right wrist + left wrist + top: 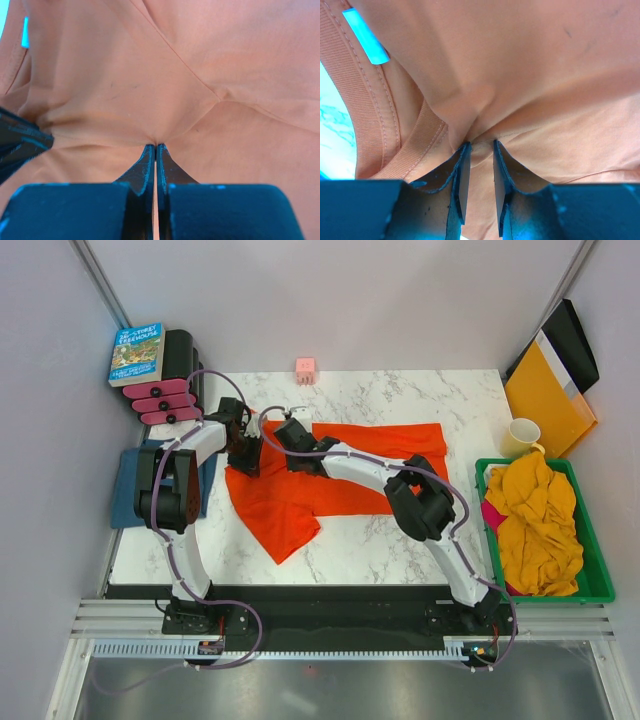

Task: Fold and stack the t-shirts
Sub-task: Fold the flattened tshirt in 1/3 of the way

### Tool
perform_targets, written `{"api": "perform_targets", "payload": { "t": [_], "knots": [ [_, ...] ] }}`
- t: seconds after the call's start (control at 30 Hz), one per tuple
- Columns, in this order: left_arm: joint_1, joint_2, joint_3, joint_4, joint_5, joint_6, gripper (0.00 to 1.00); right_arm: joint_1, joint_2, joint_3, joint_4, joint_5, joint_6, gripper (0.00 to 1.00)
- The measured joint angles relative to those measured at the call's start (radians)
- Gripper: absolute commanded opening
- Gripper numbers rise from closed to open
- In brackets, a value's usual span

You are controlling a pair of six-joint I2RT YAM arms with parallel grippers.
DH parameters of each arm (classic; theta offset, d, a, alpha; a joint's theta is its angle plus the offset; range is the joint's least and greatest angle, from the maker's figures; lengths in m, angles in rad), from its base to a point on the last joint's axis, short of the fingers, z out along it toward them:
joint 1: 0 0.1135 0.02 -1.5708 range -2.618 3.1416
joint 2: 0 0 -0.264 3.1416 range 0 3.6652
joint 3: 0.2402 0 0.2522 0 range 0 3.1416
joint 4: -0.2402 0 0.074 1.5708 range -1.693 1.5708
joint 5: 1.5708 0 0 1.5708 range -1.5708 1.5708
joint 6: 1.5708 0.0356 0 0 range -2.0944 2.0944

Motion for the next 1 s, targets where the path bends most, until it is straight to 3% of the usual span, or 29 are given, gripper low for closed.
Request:
{"api": "perform_targets", "payload": {
  "t": [0.5,0.6,0.63,0.73,0.83,1.0],
  "knots": [
    [0.000,0.009,0.013,-0.004,0.009,0.000,0.32,0.042,-0.136,-0.282,0.060,-0.006,0.048,0.00],
    [0.000,0.010,0.015,-0.005,0.011,0.000,0.35,0.051,-0.139,-0.298,0.070,-0.007,0.056,0.26],
    [0.000,0.010,0.016,-0.006,0.011,0.000,0.40,0.051,-0.139,-0.299,0.072,-0.006,0.062,0.44],
    [0.000,0.010,0.017,-0.010,0.028,-0.002,0.51,0.050,-0.141,-0.299,0.071,0.016,0.064,0.69],
    [-0.001,0.005,0.019,-0.012,0.047,-0.002,0.54,0.045,-0.148,-0.284,0.056,0.052,0.049,0.80],
    [0.000,0.005,0.079,-0.027,0.064,-0.006,0.51,0.000,-0.197,-0.251,0.054,0.080,0.045,0.75]
  ]
}}
